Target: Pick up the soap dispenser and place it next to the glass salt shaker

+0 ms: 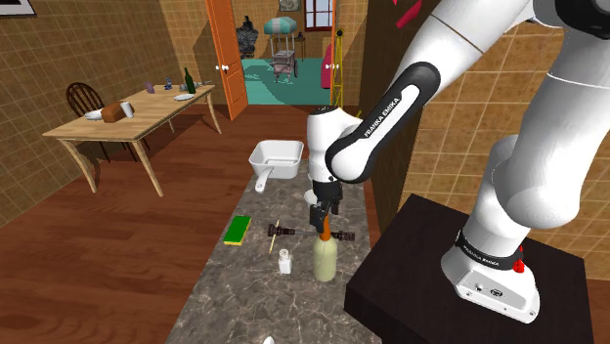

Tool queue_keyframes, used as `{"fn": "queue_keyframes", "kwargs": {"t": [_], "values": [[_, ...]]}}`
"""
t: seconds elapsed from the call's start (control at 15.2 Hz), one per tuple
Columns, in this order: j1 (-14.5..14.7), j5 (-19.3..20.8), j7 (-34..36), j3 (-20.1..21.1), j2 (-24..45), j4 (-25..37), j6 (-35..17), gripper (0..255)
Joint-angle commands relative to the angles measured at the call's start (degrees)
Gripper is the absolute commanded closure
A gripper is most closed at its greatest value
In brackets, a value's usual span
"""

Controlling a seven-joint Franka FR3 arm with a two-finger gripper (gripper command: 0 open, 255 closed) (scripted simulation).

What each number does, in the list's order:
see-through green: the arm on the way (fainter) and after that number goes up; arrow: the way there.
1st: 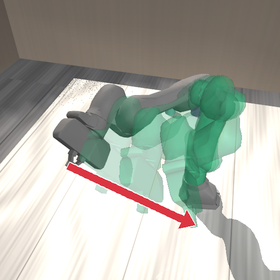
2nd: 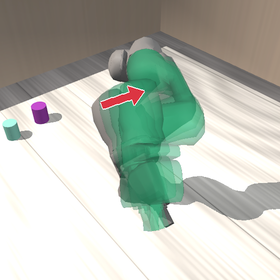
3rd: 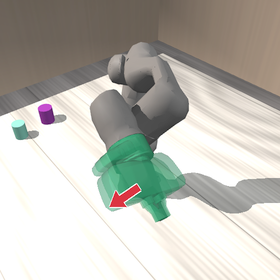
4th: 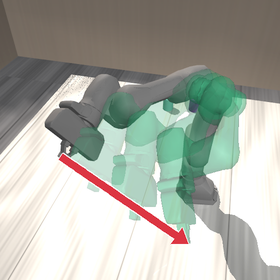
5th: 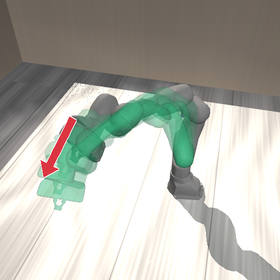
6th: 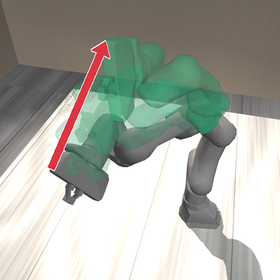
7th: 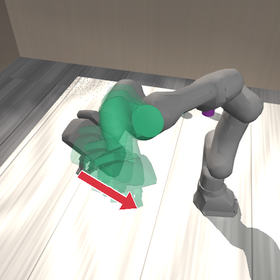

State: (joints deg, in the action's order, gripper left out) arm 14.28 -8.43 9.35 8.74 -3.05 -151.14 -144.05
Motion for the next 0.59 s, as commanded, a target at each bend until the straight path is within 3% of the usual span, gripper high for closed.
{"fn": "queue_keyframes", "kwargs": {"t": [0.0, 0.07, 0.53], "values": [[-0.1, 0.1, 0.1, -0.2, -3.0, 1.1, 4.2, 0], [-0.2, 0.2, 0.1, -0.3, -4.3, 1.6, 6.0, 0], [-0.2, 0.2, 0.1, -0.3, -4.3, 1.6, 6.0, 0]]}}
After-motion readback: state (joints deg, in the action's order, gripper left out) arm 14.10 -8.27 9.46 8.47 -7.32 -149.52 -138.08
